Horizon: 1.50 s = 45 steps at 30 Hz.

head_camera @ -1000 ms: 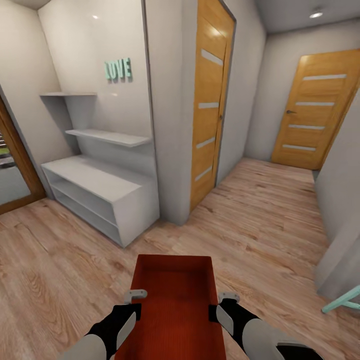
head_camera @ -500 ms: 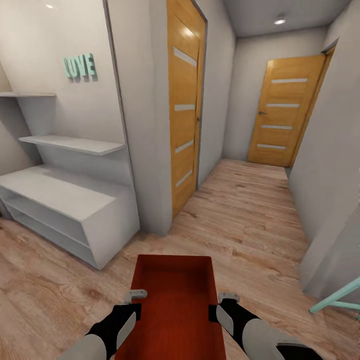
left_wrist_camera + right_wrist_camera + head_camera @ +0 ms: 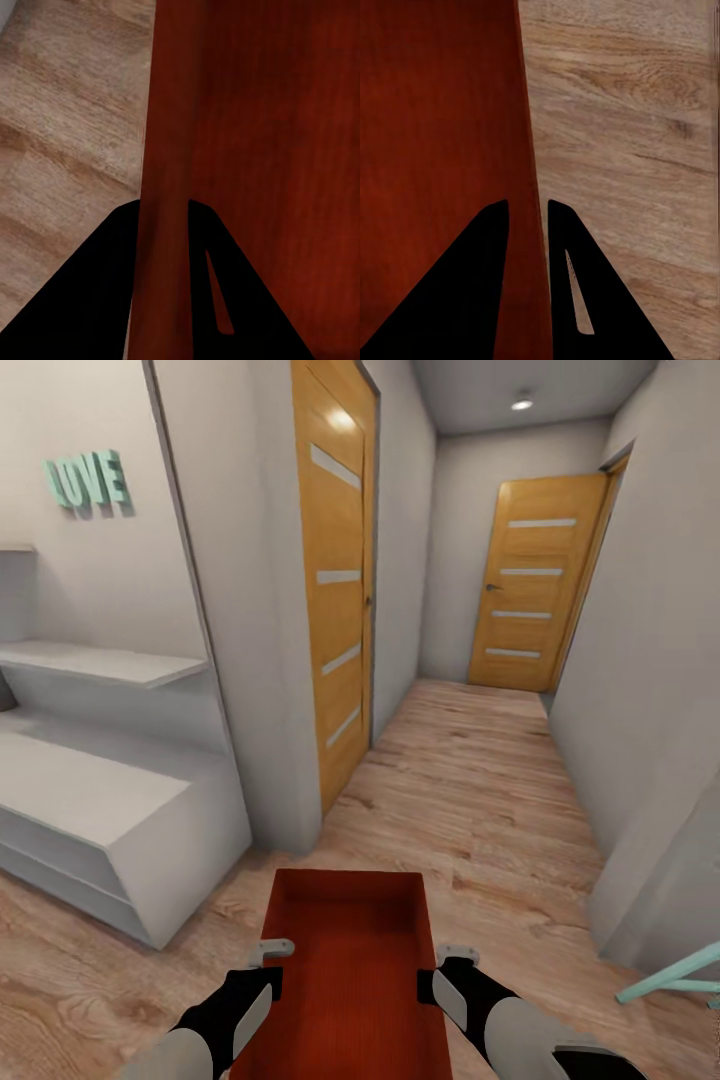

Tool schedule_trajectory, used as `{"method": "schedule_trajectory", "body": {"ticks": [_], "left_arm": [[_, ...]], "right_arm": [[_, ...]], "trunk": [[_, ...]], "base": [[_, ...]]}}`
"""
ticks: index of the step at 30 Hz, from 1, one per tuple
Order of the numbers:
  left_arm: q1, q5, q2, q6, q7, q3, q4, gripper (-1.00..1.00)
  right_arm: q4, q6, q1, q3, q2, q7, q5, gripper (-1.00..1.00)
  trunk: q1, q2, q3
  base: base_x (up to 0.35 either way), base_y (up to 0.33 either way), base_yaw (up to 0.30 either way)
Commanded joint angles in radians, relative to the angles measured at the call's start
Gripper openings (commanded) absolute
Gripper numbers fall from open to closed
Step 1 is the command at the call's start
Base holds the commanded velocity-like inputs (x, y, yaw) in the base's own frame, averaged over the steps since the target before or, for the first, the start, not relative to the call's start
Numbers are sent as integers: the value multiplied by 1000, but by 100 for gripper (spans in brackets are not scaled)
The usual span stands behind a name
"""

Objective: Move the two storage containers from the living room to the garage. In the garage, place one container on the floor and stack the other container on top of it (either order is fine).

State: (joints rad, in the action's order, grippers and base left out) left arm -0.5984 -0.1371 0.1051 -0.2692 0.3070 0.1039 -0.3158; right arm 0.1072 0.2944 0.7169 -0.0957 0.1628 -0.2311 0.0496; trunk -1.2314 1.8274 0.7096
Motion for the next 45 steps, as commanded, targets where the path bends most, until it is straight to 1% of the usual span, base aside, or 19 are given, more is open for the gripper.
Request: {"method": "schedule_trajectory", "body": {"ticks": [1, 38, 45], "left_arm": [[0, -41, -2, -41, -80, 3, 0, -100], [0, -40, -2, -41, -80, 3, 0, -100], [0, -40, -2, -41, -80, 3, 0, -100]], "right_arm": [[5, -50, 1, 1, -8, -4, 10, -100], [5, -50, 1, 1, -7, -4, 10, -100], [-10, -50, 1, 2, -6, -4, 10, -100]], "trunk": [[-1, 0, 1], [-1, 0, -4], [-1, 0, -3]], "base": [[339, 83, -277], [336, 80, -287], [334, 77, -196]]}}
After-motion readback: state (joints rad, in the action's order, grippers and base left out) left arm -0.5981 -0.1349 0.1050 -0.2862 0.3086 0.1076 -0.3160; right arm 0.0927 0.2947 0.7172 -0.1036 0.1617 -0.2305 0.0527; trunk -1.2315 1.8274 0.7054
